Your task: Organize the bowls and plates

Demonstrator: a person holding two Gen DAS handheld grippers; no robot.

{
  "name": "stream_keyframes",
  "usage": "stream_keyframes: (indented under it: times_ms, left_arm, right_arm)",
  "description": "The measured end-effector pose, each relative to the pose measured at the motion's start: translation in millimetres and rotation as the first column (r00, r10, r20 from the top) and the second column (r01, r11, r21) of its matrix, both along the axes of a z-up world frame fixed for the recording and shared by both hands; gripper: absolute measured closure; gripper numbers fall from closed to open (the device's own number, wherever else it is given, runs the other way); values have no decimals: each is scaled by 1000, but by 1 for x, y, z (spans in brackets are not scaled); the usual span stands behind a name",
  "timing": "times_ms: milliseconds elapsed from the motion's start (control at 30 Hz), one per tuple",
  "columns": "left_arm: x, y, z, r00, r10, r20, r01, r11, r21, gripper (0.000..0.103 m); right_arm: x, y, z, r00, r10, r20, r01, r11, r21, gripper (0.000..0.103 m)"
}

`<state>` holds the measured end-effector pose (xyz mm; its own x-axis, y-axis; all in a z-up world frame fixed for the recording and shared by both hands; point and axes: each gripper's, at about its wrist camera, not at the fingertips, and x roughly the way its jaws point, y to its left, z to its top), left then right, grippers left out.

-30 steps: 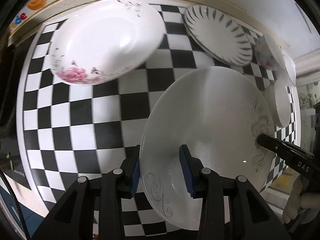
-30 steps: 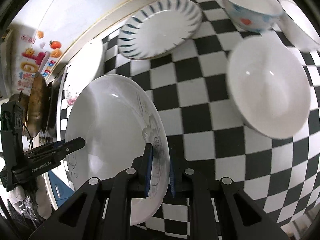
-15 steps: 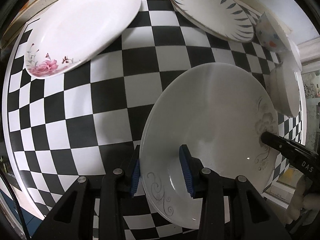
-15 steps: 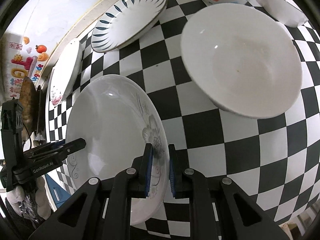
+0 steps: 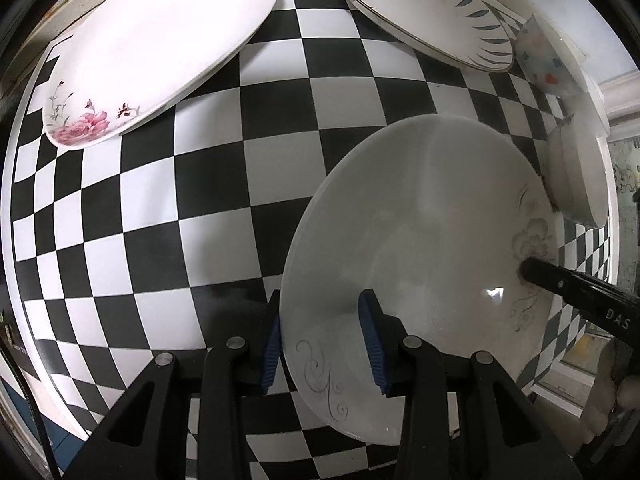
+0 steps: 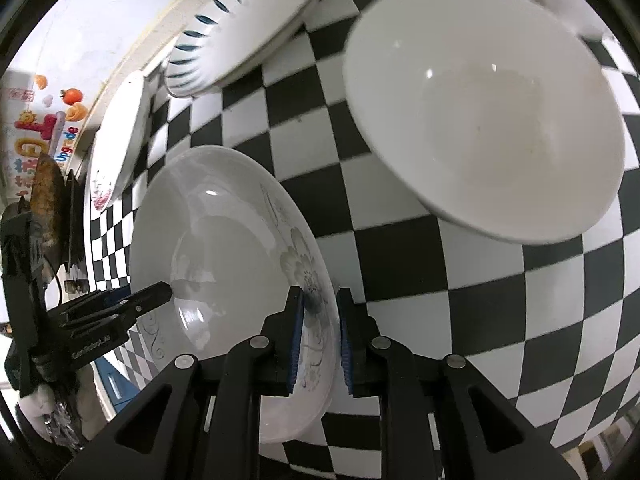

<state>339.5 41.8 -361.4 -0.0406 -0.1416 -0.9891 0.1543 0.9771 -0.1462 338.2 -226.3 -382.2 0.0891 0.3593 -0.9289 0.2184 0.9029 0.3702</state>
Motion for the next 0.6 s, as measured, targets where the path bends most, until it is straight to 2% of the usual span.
stream_keyframes:
  times_ms: [67,133,233,300,400,433,467,500,600]
  left_arm:
    - [0,5,13,1000,13,19,-13,1000,18,69]
    - [1,22,40,996,43,72,-44,999,9,69]
    - [4,45,76,983,112,148,-109,994,-26,69]
    - [13,72,96,963,193,187,-185,981,-58,68]
    - [27,111,100,936,295,193,-284,955,-82,63]
    - [31,117,97,927,323,191,-315,946,-72,63]
    - [38,132,90,916,360,178,-355,933,-64,64]
    - [42,143,84,907,389,165,-382,921,-70,64]
    - [58,174,56,865,492,101,-484,870,-94,64]
  right_arm:
    - [0,-1,2,1000,-6,-16,6,1000,5,82]
    - [-1,-1,10,1000,6,-8,-6,1000,-17,82]
    - [-5,-1,42,999,13,39,-9,997,-81,82]
    - [-7,1,71,995,12,98,-1,994,-114,82]
    - [8,18,113,981,67,180,-48,993,-110,79]
    - [17,26,121,976,94,196,-76,992,-98,75]
    - [34,39,128,967,139,212,-125,989,-79,66]
    - [49,49,131,959,173,225,-162,985,-65,62]
    - [101,88,131,931,274,243,-271,962,-43,62]
